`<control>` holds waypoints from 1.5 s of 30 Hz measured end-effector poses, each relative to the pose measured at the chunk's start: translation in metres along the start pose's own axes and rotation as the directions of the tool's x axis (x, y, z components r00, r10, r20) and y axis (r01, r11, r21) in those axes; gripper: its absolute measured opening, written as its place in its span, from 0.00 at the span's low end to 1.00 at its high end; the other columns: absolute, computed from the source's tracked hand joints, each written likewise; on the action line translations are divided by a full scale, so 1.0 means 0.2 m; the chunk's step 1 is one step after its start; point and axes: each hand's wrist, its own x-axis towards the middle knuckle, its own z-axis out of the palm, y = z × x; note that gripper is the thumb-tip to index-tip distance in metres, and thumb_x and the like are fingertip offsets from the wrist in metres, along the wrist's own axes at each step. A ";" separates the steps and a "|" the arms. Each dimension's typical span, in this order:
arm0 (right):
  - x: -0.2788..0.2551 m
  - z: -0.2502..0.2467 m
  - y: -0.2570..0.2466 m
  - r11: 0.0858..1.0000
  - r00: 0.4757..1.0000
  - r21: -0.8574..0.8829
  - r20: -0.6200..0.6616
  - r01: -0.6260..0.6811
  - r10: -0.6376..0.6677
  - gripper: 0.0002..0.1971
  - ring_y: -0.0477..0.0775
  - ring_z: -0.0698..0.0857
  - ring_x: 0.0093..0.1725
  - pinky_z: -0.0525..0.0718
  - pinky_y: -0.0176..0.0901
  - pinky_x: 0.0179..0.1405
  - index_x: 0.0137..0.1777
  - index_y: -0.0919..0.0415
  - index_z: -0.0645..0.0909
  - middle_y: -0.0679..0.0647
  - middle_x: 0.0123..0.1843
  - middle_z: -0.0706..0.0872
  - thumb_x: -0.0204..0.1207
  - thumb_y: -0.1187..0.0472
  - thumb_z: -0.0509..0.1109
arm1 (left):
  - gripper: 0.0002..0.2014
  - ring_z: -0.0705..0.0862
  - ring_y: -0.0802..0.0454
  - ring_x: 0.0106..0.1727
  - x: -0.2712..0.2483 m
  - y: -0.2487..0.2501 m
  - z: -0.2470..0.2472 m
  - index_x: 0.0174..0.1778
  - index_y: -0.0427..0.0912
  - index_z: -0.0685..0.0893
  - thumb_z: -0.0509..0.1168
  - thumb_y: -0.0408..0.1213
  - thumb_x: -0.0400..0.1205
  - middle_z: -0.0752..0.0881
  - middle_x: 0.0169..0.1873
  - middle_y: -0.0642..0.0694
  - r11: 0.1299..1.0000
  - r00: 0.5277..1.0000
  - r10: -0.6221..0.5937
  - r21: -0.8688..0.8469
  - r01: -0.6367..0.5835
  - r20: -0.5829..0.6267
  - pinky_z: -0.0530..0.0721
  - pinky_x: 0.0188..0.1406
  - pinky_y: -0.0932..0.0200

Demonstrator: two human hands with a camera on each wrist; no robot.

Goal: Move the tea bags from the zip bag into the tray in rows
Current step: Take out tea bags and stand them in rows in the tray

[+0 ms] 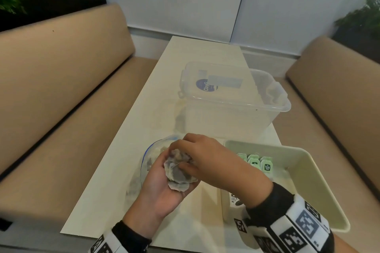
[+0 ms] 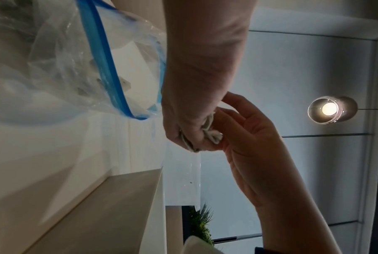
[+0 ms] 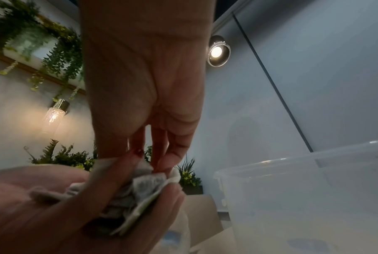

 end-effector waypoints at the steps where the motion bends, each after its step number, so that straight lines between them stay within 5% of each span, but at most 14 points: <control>1: 0.00 0.00 0.00 0.999 1.000 -0.041 0.002 0.000 0.000 0.19 0.60 0.80 0.53 0.80 0.53 0.48 0.68 0.53 0.73 0.55 0.56 0.80 0.78 0.58 0.64 | 0.14 0.83 0.51 0.29 0.00 0.00 0.00 0.37 0.42 0.84 0.60 0.47 0.81 0.85 0.32 0.44 1.000 1.000 -0.006 0.003 0.006 -0.001 0.72 0.34 0.67; 7: 0.04 0.00 -0.01 0.995 0.995 -0.096 0.086 -0.034 0.043 0.21 0.60 0.79 0.53 0.81 0.51 0.48 0.67 0.60 0.72 0.57 0.55 0.80 0.77 0.51 0.64 | 0.19 0.81 0.48 0.25 0.01 -0.01 -0.01 0.30 0.44 0.85 0.60 0.57 0.73 0.80 0.25 0.43 0.995 1.000 -0.022 0.092 0.023 -0.017 0.55 0.30 0.69; 14: 0.10 -0.02 0.01 0.996 0.971 -0.048 0.226 -0.074 0.083 0.17 0.58 0.78 0.44 0.78 0.45 0.40 0.57 0.57 0.77 0.51 0.45 0.73 0.71 0.51 0.68 | 0.31 0.86 0.38 0.39 -0.03 -0.02 0.02 0.44 0.35 0.87 0.57 0.64 0.77 0.82 0.45 0.35 0.995 0.995 -0.093 -0.029 0.094 0.032 0.85 0.39 0.61; 18: 0.10 -0.06 0.04 0.996 0.974 0.079 0.224 -0.044 0.025 0.16 0.54 0.77 0.43 0.73 0.42 0.40 0.61 0.50 0.77 0.51 0.44 0.74 0.73 0.55 0.67 | 0.29 0.86 0.39 0.39 -0.04 -0.01 0.01 0.36 0.36 0.89 0.60 0.62 0.76 0.84 0.45 0.32 0.986 0.987 -0.132 -0.092 0.140 0.093 0.82 0.34 0.64; 23: 0.08 -0.13 0.08 0.957 0.985 0.289 0.174 -0.031 -0.021 0.12 0.54 0.81 0.43 0.80 0.42 0.44 0.56 0.51 0.77 0.55 0.47 0.82 0.74 0.64 0.65 | 0.21 0.86 0.36 0.51 -0.03 0.02 -0.02 0.50 0.41 0.85 0.69 0.54 0.70 0.82 0.52 0.34 0.978 0.983 -0.168 -0.109 0.176 0.079 0.85 0.36 0.57; 24: 0.08 -0.13 0.09 0.948 0.988 0.317 0.154 -0.032 -0.018 0.12 0.53 0.81 0.41 0.80 0.40 0.43 0.54 0.50 0.76 0.55 0.47 0.82 0.74 0.65 0.64 | 0.18 0.83 0.34 0.58 -0.03 0.02 -0.02 0.49 0.44 0.83 0.75 0.50 0.69 0.79 0.58 0.32 0.977 0.982 -0.170 -0.116 0.179 0.081 0.82 0.39 0.59; 25: 0.08 -0.13 0.11 0.940 0.990 0.340 0.137 -0.037 -0.011 0.12 0.50 0.79 0.39 0.79 0.36 0.40 0.53 0.50 0.75 0.55 0.47 0.81 0.74 0.67 0.64 | 0.19 0.79 0.37 0.65 -0.02 0.03 -0.02 0.46 0.48 0.79 0.79 0.47 0.66 0.64 0.36 0.57 0.976 0.983 -0.170 -0.126 0.177 0.065 0.79 0.43 0.60; 26: 0.07 -0.13 0.12 0.930 0.992 0.364 0.123 -0.045 0.000 0.11 0.45 0.78 0.38 0.77 0.31 0.38 0.51 0.52 0.75 0.54 0.47 0.81 0.73 0.67 0.65 | 0.21 0.51 0.37 0.79 -0.03 0.04 -0.02 0.44 0.48 0.77 0.81 0.46 0.64 0.39 0.70 0.67 0.972 0.982 -0.177 -0.145 0.184 0.060 0.78 0.45 0.61; 27: 0.07 -0.13 0.13 0.923 0.993 0.382 0.115 -0.057 0.013 0.09 0.42 0.78 0.38 0.76 0.28 0.37 0.50 0.54 0.76 0.52 0.47 0.81 0.73 0.67 0.66 | 0.19 0.63 0.64 0.42 -0.03 0.04 -0.01 0.42 0.46 0.79 0.80 0.47 0.65 0.48 0.79 0.52 0.968 0.979 -0.187 -0.153 0.198 0.080 0.79 0.44 0.61; 28: 0.07 -0.14 0.14 0.918 0.993 0.391 0.114 -0.065 0.022 0.09 0.42 0.80 0.40 0.77 0.27 0.38 0.51 0.55 0.77 0.51 0.49 0.81 0.73 0.66 0.67 | 0.18 0.76 0.48 0.57 -0.03 0.03 -0.01 0.45 0.40 0.82 0.75 0.48 0.68 0.73 0.71 0.28 0.966 0.976 -0.200 -0.147 0.212 0.087 0.83 0.39 0.59; 29: 0.06 -0.14 0.15 0.916 0.992 0.394 0.121 -0.074 0.028 0.10 0.43 0.81 0.42 0.80 0.29 0.39 0.52 0.56 0.79 0.50 0.50 0.82 0.72 0.65 0.69 | 0.20 0.78 0.46 0.58 -0.04 0.02 0.00 0.50 0.37 0.82 0.71 0.49 0.71 0.81 0.57 0.23 0.966 0.976 -0.202 -0.148 0.213 0.082 0.86 0.35 0.56; 36: 0.04 -0.17 0.16 0.922 0.998 0.384 0.002 -0.059 0.063 0.09 0.45 0.86 0.44 0.84 0.37 0.45 0.50 0.54 0.87 0.49 0.44 0.89 0.76 0.52 0.71 | 0.23 0.81 0.40 0.60 -0.07 0.01 0.05 0.48 0.31 0.87 0.73 0.47 0.64 0.86 0.44 0.26 0.984 0.989 -0.137 -0.109 0.143 0.060 0.88 0.27 0.57; 39: 0.06 -0.17 0.18 0.936 0.993 0.347 -0.083 -0.053 0.087 0.04 0.50 0.85 0.37 0.84 0.48 0.43 0.49 0.55 0.85 0.55 0.39 0.89 0.74 0.61 0.73 | 0.20 0.89 0.36 0.45 -0.08 0.00 0.06 0.51 0.32 0.85 0.73 0.39 0.65 0.86 0.49 0.29 0.998 0.997 -0.067 -0.008 0.067 0.049 0.88 0.24 0.59; 45: 0.05 -0.23 0.19 0.922 0.985 0.379 -0.112 -0.082 0.134 0.09 0.45 0.84 0.32 0.86 0.40 0.35 0.54 0.54 0.83 0.50 0.44 0.87 0.76 0.65 0.71 | 0.19 0.90 0.35 0.41 -0.07 -0.02 0.04 0.57 0.33 0.83 0.68 0.30 0.70 0.89 0.43 0.33 0.994 1.000 0.012 0.104 -0.014 0.020 0.87 0.24 0.57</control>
